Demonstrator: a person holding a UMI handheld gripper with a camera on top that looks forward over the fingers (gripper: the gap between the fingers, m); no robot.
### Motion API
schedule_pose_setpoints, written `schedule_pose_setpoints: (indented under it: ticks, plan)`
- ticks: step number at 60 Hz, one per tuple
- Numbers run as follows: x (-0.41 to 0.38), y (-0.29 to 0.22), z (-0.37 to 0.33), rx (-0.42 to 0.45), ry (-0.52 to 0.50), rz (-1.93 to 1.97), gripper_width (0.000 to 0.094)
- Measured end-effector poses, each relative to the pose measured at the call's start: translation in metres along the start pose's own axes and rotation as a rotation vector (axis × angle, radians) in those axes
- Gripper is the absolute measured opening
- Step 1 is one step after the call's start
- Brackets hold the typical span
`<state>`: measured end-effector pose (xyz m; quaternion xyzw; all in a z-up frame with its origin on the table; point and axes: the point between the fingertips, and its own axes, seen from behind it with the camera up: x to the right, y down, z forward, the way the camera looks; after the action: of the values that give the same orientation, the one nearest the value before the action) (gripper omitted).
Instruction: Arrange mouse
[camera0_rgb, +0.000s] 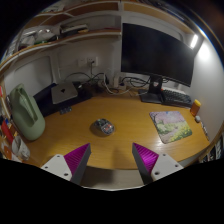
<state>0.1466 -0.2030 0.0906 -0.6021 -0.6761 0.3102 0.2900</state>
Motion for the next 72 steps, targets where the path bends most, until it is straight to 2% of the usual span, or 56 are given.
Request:
schedule_pose_setpoints:
  ticks: [17, 37, 63, 65, 70, 72]
  plan:
    - [-0.014, -0.003, 0.072, 0.025, -0.002, -0.005, 0.0859]
    - [-0.011, -0.013, 0.164, -0.012, -0.001, -0.005, 0.0863]
    - [0.002, -0.048, 0.225, -0.034, -0.02, 0.01, 0.0863]
    - [0.003, -0.048, 0.225, -0.039, -0.016, 0.01, 0.0847]
    - [0.004, -0.046, 0.224, -0.049, -0.006, 0.005, 0.0458]
    - [0.008, -0.045, 0.222, -0.055, 0.01, 0.009, 0.0452]
